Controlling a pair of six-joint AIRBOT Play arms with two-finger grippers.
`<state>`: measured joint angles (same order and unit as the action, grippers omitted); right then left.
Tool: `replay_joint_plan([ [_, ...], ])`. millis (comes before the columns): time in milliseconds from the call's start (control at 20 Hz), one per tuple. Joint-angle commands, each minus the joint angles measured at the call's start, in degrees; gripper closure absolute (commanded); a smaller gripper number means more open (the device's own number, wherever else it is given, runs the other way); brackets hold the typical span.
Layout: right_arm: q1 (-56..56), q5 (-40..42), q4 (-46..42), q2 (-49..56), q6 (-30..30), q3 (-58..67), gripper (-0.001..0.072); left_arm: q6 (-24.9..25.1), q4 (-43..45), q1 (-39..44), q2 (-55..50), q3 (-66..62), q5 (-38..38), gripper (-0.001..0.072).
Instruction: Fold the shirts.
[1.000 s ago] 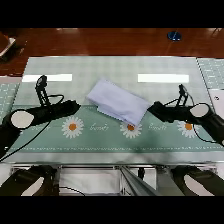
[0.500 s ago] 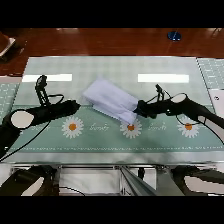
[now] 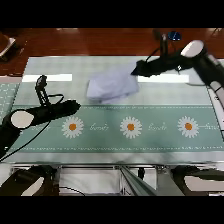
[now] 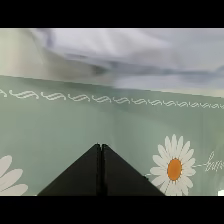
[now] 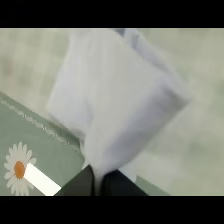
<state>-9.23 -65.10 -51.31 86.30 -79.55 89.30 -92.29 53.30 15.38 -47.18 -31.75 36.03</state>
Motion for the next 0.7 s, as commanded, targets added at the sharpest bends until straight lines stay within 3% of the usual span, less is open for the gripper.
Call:
replay_joint_plan([
  [0,4.24,-8.52,-9.2,0.13,-6.64,15.82,0.0693,0.07,0.02,0.02,-0.02,0.04,0.02,0.0677],
  [200,14.69,-16.9,-9.16,-0.35,-9.73,23.91,0.0693,0.04,0.0,0.02,-0.02,0.74,0.0,0.0677],
  [650,43.19,-31.1,-9.49,-5.6,-15.41,24.15,0.0693,0.02,-0.46,0.17,-0.02,1.7,-0.7,0.0677],
])
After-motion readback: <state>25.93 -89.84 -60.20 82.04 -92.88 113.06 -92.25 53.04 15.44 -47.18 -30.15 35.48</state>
